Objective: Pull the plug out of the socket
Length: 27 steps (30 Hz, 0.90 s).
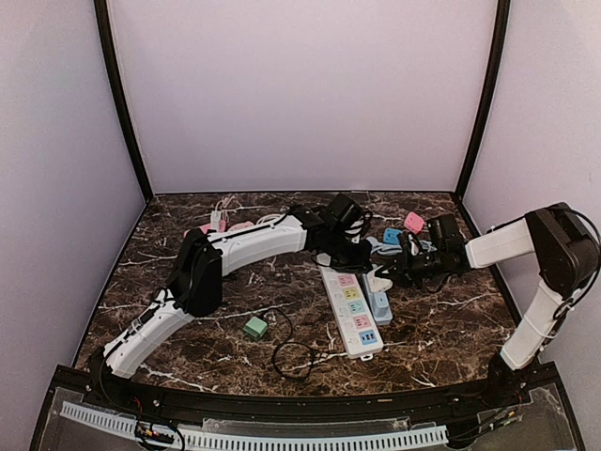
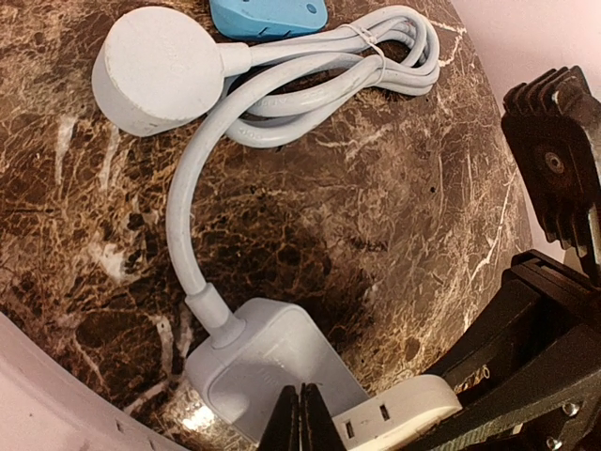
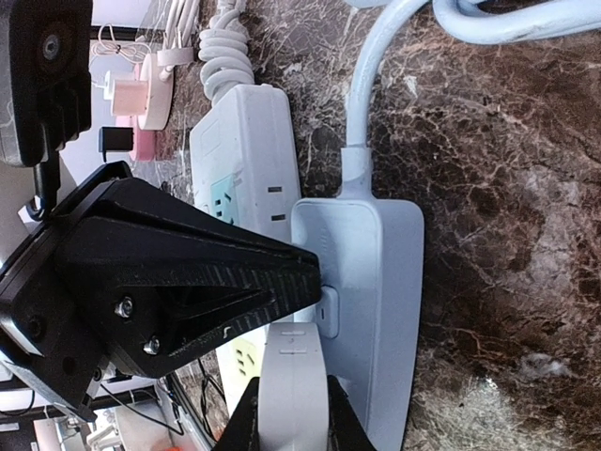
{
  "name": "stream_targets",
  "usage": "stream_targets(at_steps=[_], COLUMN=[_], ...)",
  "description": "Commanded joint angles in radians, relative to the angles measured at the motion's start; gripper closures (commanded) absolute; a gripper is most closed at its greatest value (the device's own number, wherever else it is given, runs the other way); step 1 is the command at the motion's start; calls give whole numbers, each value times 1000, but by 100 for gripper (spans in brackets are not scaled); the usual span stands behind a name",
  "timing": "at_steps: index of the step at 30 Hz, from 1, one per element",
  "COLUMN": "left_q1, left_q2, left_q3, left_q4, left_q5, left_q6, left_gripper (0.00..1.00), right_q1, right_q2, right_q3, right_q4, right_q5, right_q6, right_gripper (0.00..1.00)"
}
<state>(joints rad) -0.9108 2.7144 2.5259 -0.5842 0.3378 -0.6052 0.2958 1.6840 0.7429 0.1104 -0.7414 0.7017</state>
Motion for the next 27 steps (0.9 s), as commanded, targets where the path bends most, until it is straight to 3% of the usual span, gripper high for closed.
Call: stream_targets(at_steps=[1,14,27], left_q1=[-14,-13,-15], left_q2=[49,50,48], left_q3=[-4,-4,-6], left_q4=[-120,-128,-136], left_q5=[-26,-32,-40], left_q6=[16,17,25], left_gripper=[97,97,98], right_q1=[-26,-38,-47], right_q2=[18,-35,34], right_q3=[-23,-25,25], right_q4=[118,106,16], right_q5=[-81,-101,-100], right_q6=[62,65,96], right_gripper=[99,99,100])
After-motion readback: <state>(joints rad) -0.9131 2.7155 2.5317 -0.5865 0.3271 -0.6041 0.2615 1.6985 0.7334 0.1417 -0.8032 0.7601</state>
